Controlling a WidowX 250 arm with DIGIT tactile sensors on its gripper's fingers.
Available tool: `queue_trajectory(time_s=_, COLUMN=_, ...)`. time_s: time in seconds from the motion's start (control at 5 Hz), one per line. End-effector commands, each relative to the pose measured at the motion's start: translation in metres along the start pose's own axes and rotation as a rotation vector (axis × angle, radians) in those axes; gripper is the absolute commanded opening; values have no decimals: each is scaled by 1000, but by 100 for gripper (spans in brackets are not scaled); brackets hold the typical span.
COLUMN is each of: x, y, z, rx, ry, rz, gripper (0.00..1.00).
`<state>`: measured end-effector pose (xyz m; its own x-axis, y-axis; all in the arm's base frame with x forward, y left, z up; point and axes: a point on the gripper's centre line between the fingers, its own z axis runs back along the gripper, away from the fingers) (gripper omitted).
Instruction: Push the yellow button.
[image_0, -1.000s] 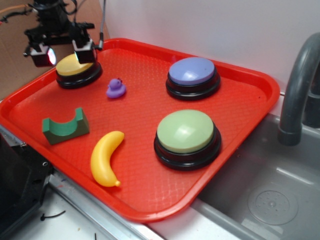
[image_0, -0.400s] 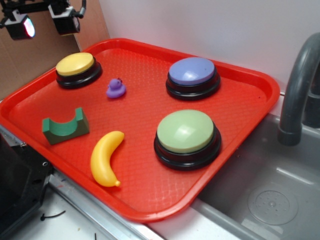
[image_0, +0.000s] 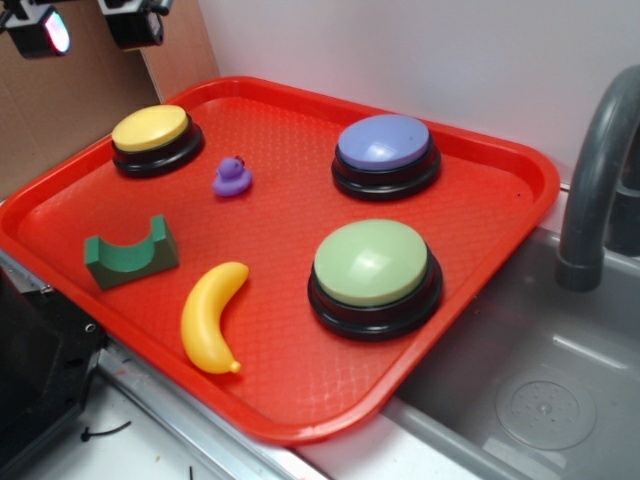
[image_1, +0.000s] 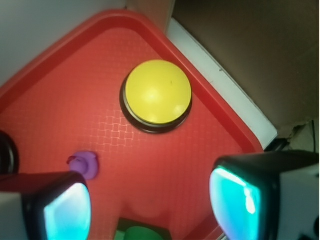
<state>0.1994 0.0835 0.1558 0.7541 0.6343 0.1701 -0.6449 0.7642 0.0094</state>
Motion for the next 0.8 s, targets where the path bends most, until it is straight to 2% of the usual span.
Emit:
queue_trajectory(time_s=0.0, x=3, y=1, z=22, rx=-18, ry=-51, rz=-27, gripper=100)
queue_trajectory(time_s=0.6, x=-7, y=-3, z=32, rx=-21, ry=-60, rz=-65, gripper=100)
